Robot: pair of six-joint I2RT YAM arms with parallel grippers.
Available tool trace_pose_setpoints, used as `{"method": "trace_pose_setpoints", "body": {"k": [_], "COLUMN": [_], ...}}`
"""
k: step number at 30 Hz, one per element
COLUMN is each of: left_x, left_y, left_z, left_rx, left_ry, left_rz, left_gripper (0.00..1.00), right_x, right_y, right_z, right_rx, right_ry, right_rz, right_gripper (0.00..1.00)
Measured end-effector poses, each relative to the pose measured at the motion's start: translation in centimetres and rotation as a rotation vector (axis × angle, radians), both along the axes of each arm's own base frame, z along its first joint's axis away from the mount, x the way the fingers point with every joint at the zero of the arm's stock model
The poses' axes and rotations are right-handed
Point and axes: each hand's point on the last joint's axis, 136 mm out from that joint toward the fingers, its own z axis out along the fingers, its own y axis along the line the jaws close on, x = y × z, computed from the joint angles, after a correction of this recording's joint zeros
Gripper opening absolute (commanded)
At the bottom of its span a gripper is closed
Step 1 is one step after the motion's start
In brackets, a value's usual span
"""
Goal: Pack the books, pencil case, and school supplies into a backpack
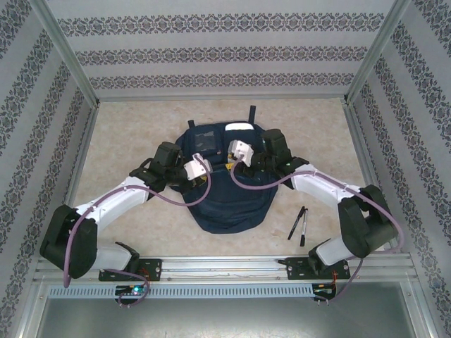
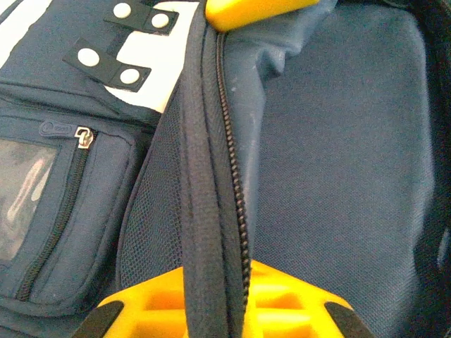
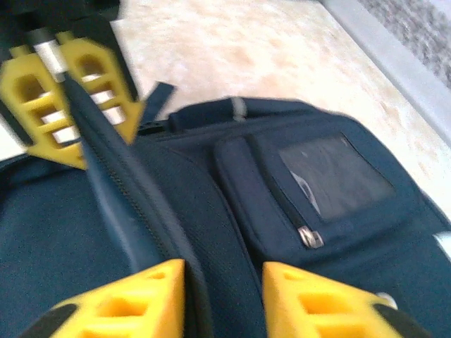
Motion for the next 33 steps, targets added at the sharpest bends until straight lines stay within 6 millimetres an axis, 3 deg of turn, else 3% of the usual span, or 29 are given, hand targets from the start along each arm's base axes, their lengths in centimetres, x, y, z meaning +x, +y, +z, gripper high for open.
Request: {"method": "trace_pose_setpoints", "body": {"k": [1,3,6,9,12,15,20,23,28,33], "left_x": [0.0,0.0,0.4,0.8,0.9,0.8,0.5,0.5,0.5,0.5], "left_y": [0.0,-0.1,-0.5,-1.3,-2.5,-3.5,-4.2,-4.0,-3.9,-4.0], "left_z": [0.0,0.3,0.5,0.6,0.7,1.0,1.3,1.3,1.4,1.2], "left_rx": [-0.016,-0.045,-0.081,-0.121,-0.171,-0.22,-0.257,-0.264,-0.281,-0.286], "left_ry": [0.023,0.073,0.171,0.278,0.384,0.472,0.552,0.573,0.598,0.619], "left_rz": [0.02,0.061,0.121,0.153,0.16,0.15,0.144,0.163,0.172,0.178], "left_gripper": [0.0,0.0,0.0,0.0,0.0,0.0,0.0,0.0,0.0,0.0], "right_x": [0.4,1.1,1.5,-0.5,-4.3,-9.1,-17.0,-19.3,-20.0,-19.5], "right_y": [-0.7,-2.8,-8.7,-14.8,-18.9,-21.9,-23.4,-23.4,-22.7,-21.8], "right_z": [0.4,1.3,2.9,2.9,0.2,-4.7,-11.1,-12.9,-14.1,-14.4], "right_rx": [0.019,0.064,0.182,0.304,0.333,0.243,0.038,-0.02,-0.105,-0.168], "right_ry": [0.05,0.152,0.346,0.554,0.759,0.954,1.221,1.3,1.367,1.371], "right_rz": [-0.085,-0.298,-0.708,-1.061,-1.302,-1.509,-1.695,-1.725,-1.709,-1.677], "right_gripper": [0.51,0.52,0.46,0.44,0.45,0.45,0.44,0.4,0.39,0.39]}}
